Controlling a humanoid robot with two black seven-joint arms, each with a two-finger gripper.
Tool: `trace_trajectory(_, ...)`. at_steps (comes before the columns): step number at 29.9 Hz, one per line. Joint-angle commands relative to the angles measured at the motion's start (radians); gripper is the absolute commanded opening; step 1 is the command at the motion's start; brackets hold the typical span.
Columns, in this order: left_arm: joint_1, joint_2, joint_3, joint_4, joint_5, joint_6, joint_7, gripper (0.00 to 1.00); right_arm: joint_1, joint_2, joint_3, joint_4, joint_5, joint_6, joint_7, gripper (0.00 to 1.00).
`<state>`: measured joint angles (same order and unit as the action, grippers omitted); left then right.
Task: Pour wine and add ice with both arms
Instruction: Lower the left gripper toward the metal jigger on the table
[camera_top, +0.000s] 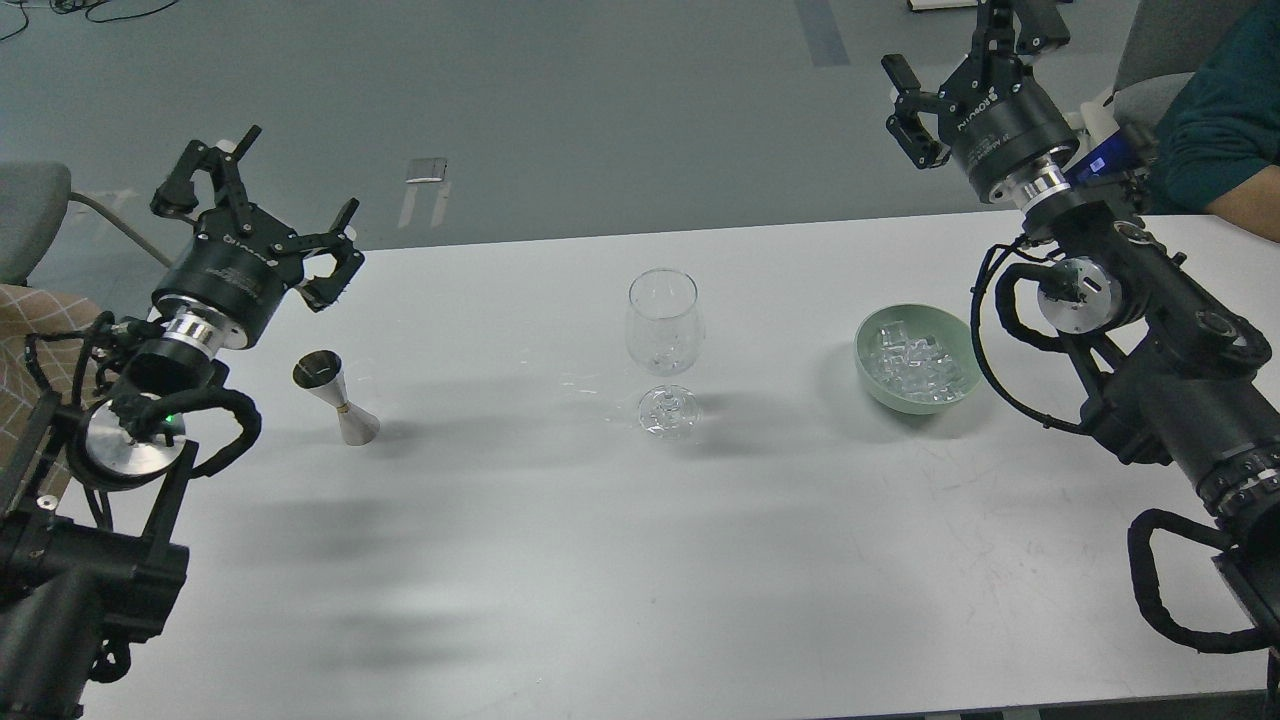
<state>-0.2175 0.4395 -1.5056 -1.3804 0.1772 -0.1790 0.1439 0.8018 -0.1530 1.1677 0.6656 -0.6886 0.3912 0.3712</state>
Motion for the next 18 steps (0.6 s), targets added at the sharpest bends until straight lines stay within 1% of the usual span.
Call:
trace_trajectory(1,0.139,0.07,-0.076,-0.11,-0.119,0.013,0.023,0.98,-0.006,0.007,0.0,0.0,0.0,0.0,0.0,1.0)
trace_trajectory(3,0.284,0.082,-0.158,-0.195,-0.182,0.05,0.061,0.97,-0.007,0.012,-0.002,0.0,0.0,0.0,0.0,1.0)
trace_trajectory(4,0.315,0.082,-0.175,-0.212,-0.189,0.056,0.071,0.96,-0.007,0.012,-0.002,0.0,0.0,0.0,0.0,1.0)
trace_trajectory(5,0.351,0.081,-0.192,-0.227,-0.2,0.058,0.078,0.96,-0.009,0.012,-0.002,0.0,0.0,0.0,0.0,1.0)
trace_trajectory(6,0.415,0.074,-0.224,-0.255,-0.217,0.058,0.086,0.96,-0.012,0.013,-0.002,0.0,-0.002,0.0,0.0,1.0)
trace_trajectory(10,0.558,0.032,-0.272,-0.325,-0.258,0.056,0.095,0.96,-0.016,0.02,-0.002,0.0,-0.002,-0.002,0.0,1.0)
trace_trajectory(12,0.595,0.001,-0.284,-0.347,-0.26,0.058,0.111,0.96,-0.018,0.021,-0.002,0.0,-0.002,-0.003,0.0,1.0)
trace_trajectory(14,0.639,-0.068,-0.295,-0.37,-0.26,0.065,0.138,0.95,-0.019,0.021,-0.002,0.0,-0.002,-0.011,0.0,1.0)
trace_trajectory(18,0.658,-0.146,-0.283,-0.368,-0.262,0.098,0.164,0.95,-0.019,0.021,-0.003,-0.001,-0.002,-0.014,0.0,1.0)
